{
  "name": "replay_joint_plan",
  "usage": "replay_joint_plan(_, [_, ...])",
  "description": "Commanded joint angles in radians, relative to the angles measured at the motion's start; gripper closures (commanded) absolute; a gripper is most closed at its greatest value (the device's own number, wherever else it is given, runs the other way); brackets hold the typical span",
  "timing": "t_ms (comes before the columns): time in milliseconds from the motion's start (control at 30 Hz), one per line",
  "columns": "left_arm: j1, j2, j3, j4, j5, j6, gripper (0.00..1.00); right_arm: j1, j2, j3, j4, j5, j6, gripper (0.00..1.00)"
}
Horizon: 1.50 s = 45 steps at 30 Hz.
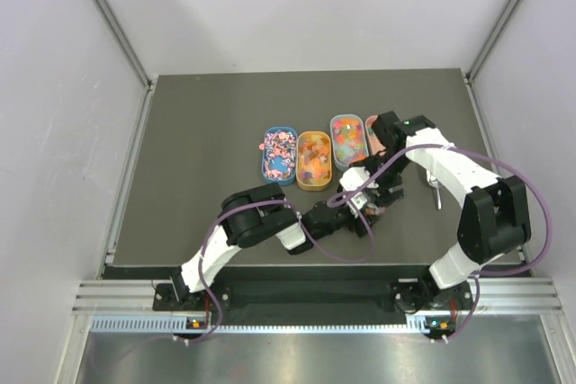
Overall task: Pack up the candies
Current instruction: Screw the bottle lid onto the packing bottle.
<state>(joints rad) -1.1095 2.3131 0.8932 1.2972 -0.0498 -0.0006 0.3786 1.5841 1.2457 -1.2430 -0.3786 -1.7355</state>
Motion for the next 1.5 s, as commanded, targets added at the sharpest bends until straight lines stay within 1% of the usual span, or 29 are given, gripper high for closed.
replay_joint_plan(0, [0.005,0.138,-0.077,-0.622,-0.021,0.091,1.0,0.065,0.017,-0.066,-0.122,-0.03,0.149,0.32])
replay_joint_plan(100, [0.007,0.137,-0.076,-0.625,-0.007,0.086,1.0,0.092,0.03,-0.069,-0.087,-0.003,0.249,0.33])
replay_joint_plan(133, [0.008,0.135,-0.076,-0.628,-0.007,0.083,1.0,0.104,0.033,-0.071,-0.079,0.006,0.305,0.32])
replay_joint_plan(200, [0.013,0.132,-0.076,-0.628,-0.004,0.077,1.0,0.112,0.045,-0.074,-0.064,0.007,0.356,0.32])
replay_joint_plan(267, [0.016,0.131,-0.076,-0.633,-0.004,0.076,1.0,0.118,0.05,-0.087,-0.044,0.006,0.441,0.32])
replay_joint_plan(400, [0.023,0.124,-0.077,-0.631,-0.005,0.068,1.0,0.118,0.056,-0.13,0.04,-0.009,0.588,0.31])
replay_joint_plan(533, [0.034,0.126,-0.073,-0.633,-0.012,0.06,1.0,0.118,0.066,-0.173,0.095,-0.066,0.778,0.32])
replay_joint_plan(633, [0.048,0.123,-0.071,-0.636,0.001,0.048,1.0,0.12,0.053,-0.235,0.148,-0.1,0.885,0.32])
replay_joint_plan(667, [0.051,0.123,-0.069,-0.636,0.001,0.042,1.0,0.12,0.039,-0.248,0.195,-0.1,0.919,0.32])
replay_joint_plan(733, [0.059,0.126,-0.065,-0.642,0.008,0.037,1.0,0.12,0.034,-0.268,0.226,-0.1,0.999,0.32])
replay_joint_plan(767, [0.062,0.124,-0.065,-0.642,0.01,0.036,1.0,0.12,0.04,-0.272,0.256,-0.094,1.02,0.32])
replay_joint_plan(800, [0.062,0.127,-0.063,-0.644,0.008,0.036,1.0,0.12,0.045,-0.267,0.27,-0.089,1.084,0.31])
replay_joint_plan(900, [0.063,0.126,-0.062,-0.645,0.011,0.034,1.0,0.121,0.086,-0.23,0.277,-0.079,1.168,0.28])
replay_joint_plan(967, [0.063,0.127,-0.062,-0.645,0.011,0.034,1.0,0.121,0.129,-0.209,0.268,-0.077,1.194,0.2])
replay_joint_plan(1033, [0.063,0.127,-0.06,-0.648,0.011,0.034,1.0,0.125,0.16,-0.198,0.257,-0.089,1.203,0.01])
replay_joint_plan(1133, [0.063,0.126,-0.062,-0.648,0.011,0.036,1.0,0.126,0.166,-0.201,0.27,-0.095,1.223,0.0])
replay_joint_plan(1333, [0.063,0.132,-0.059,-0.648,0.004,0.042,1.0,0.134,0.065,-0.207,0.277,-0.097,1.183,0.0])
replay_joint_plan(1433, [0.063,0.137,-0.057,-0.648,0.002,0.047,1.0,0.137,0.011,-0.171,0.206,-0.123,1.13,0.0])
replay_joint_plan(1467, [0.063,0.137,-0.056,-0.647,-0.001,0.047,1.0,0.137,0.002,-0.157,0.185,-0.132,1.086,0.0])
